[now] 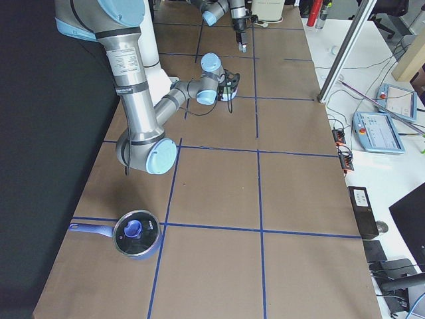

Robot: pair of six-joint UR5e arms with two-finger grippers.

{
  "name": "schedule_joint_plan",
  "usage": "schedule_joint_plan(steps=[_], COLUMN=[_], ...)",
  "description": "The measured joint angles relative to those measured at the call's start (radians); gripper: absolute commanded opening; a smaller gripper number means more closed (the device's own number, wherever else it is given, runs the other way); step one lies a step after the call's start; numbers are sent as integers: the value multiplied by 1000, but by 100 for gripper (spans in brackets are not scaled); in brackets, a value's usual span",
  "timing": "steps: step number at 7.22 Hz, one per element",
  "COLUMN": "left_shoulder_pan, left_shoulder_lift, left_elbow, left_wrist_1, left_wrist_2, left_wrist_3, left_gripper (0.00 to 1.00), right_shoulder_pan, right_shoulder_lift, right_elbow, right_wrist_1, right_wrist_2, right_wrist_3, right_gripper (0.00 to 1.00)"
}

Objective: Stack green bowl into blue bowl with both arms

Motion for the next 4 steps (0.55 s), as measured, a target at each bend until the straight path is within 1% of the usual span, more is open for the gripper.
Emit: schedule_joint_plan(steps=[1, 2, 3, 4], left_shoulder_pan=[-4, -15, -40, -80], left_shoulder_lift=[29, 73, 122, 179], left_elbow=[-6, -15, -19, -21], left_wrist_1=[1, 3, 6, 10], left_wrist_2=[-3, -9, -29, -64], left_wrist_3=[40, 105, 187, 290], left_gripper=[100, 100, 100, 100], right_shoulder_pan=[114, 252, 382, 493], right_shoulder_lift=[-101, -182, -248, -289], right_elbow=[33, 29, -5, -59], right_wrist_1=[1, -2, -4, -6], right_wrist_2=[109, 238, 344, 421], right_wrist_3=[-38, -152, -327, -506], right_gripper=[100, 100, 100, 100])
